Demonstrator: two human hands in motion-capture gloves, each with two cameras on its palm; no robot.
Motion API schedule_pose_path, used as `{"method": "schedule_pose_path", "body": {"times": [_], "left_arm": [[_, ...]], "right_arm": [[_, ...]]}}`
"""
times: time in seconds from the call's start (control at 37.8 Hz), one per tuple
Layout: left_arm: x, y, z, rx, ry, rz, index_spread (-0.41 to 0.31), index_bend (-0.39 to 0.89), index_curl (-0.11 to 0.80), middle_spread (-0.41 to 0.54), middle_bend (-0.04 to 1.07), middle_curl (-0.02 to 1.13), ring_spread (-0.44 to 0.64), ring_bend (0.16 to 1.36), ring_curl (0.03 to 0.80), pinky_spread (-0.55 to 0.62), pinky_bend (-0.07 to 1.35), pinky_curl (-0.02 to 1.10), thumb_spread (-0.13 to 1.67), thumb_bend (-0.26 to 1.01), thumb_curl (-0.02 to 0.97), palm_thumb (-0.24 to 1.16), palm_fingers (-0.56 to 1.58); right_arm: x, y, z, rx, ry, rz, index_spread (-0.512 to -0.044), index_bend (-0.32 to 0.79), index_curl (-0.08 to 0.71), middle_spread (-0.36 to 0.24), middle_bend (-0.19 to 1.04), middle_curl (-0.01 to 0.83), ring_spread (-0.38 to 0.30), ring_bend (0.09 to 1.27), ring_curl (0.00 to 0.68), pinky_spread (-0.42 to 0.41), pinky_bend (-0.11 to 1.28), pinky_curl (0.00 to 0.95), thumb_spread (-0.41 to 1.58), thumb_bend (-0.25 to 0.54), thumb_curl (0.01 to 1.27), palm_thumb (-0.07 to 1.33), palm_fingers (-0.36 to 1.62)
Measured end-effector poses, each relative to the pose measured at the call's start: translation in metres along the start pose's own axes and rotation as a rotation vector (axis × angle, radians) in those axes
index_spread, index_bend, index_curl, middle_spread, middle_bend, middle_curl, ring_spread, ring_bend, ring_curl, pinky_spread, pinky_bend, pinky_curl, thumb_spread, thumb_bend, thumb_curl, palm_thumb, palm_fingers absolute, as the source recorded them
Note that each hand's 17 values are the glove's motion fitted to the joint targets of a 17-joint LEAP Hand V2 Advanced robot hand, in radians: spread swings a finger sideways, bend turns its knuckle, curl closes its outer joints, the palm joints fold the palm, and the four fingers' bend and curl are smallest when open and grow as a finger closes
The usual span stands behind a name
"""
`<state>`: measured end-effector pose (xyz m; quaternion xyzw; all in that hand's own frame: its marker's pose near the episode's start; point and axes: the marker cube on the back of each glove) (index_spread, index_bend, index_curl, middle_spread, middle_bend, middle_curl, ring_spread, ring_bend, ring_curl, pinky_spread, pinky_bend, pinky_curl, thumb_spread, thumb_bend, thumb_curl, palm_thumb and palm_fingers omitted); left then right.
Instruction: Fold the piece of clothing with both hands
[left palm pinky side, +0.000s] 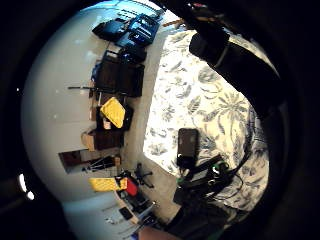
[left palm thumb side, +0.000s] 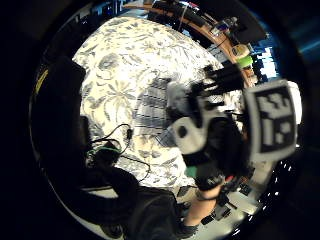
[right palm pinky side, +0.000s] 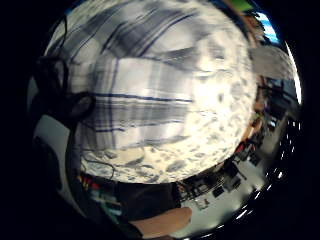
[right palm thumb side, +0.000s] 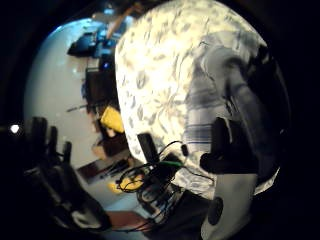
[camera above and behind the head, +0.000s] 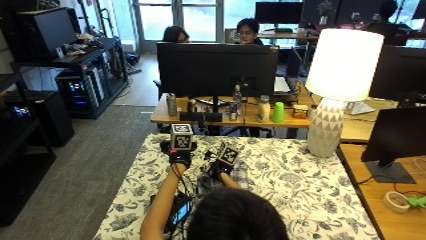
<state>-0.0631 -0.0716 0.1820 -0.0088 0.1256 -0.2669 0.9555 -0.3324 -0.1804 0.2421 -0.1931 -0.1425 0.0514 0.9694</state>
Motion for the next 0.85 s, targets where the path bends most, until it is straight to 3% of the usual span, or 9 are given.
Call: {"method": "schedule_pose_path", "body": {"times": [0.05,0.13,0.19,0.29,0.56,0.74,0.85], "left_arm": [[-0.01,0.001,0.0,-0.006,0.012,-0.007,0.03,0.12,0.247,0.257,0.17,0.27,0.34,0.66,0.331,0.33,0.8,0.38,1.48,0.1,0.156,0.15,0.09],[-0.021,0.003,0.001,-0.021,0.043,-0.019,0.031,0.12,0.244,0.259,0.17,0.27,0.34,0.67,0.33,0.33,0.8,0.38,1.51,0.11,0.156,0.16,0.09],[-0.022,0.005,0.002,-0.039,0.068,-0.019,0.031,0.12,0.243,0.258,0.17,0.28,0.34,0.67,0.329,0.33,0.8,0.38,1.53,0.12,0.156,0.16,0.09],[-0.01,0.007,0.005,-0.066,0.083,-0.007,0.032,0.12,0.241,0.259,0.17,0.28,0.34,0.68,0.328,0.33,0.81,0.37,1.54,0.12,0.158,0.17,0.09],[0.033,0.004,-0.002,-0.025,-0.018,0.065,0.043,0.12,0.231,0.259,0.17,0.28,0.34,0.69,0.324,0.33,0.82,0.37,1.55,0.12,0.159,0.16,0.08],[0.038,0.032,-0.024,-0.005,-0.033,0.06,0.045,0.12,0.228,0.26,0.17,0.28,0.34,0.7,0.32,0.33,0.83,0.37,1.55,0.12,0.16,0.16,0.08],[0.037,0.048,-0.029,-0.086,-0.043,0.068,0.039,0.13,0.231,0.259,0.17,0.28,0.33,0.7,0.319,0.32,0.83,0.36,1.55,0.12,0.161,0.16,0.09]], "right_arm": [[-0.005,-0.009,0.01,0.06,-0.092,0.002,-0.217,0.07,0.343,-0.164,0.39,0.52,-0.232,0.73,0.463,-0.335,0.72,0.443,0.63,-0.042,0.6,0.93,1.22],[-0.012,-0.005,-0.001,0.078,-0.208,-0.214,-0.208,0.04,0.315,-0.142,0.33,0.499,-0.203,0.71,0.454,-0.322,0.75,0.438,0.82,-0.04,0.57,0.87,1.13],[-0.008,0.001,-0.024,0.195,-0.169,-0.266,-0.2,0.06,0.304,-0.122,0.33,0.495,-0.175,0.7,0.45,-0.286,0.72,0.434,0.91,-0.029,0.54,0.85,1.1],[0.011,0.016,-0.078,0.463,-0.048,-0.216,-0.192,0.07,0.288,-0.107,0.32,0.49,-0.152,0.68,0.444,-0.254,0.69,0.427,1.04,-0.018,0.5,0.82,1.12],[0.057,0.068,-0.145,0.507,-0.091,-0.176,-0.186,0.1,0.275,-0.09,0.33,0.486,-0.133,0.64,0.431,-0.21,0.63,0.405,1.2,-0.008,0.45,0.82,1.16],[0.09,0.062,-0.149,0.465,-0.075,-0.075,-0.184,0.1,0.269,-0.091,0.33,0.484,-0.129,0.63,0.429,-0.201,0.62,0.399,1.25,-0.005,0.43,0.83,1.18],[0.104,0.051,-0.144,0.449,-0.043,-0.036,-0.183,0.11,0.27,-0.087,0.33,0.483,-0.129,0.63,0.429,-0.199,0.6,0.397,1.27,-0.006,0.42,0.84,1.18]]}}
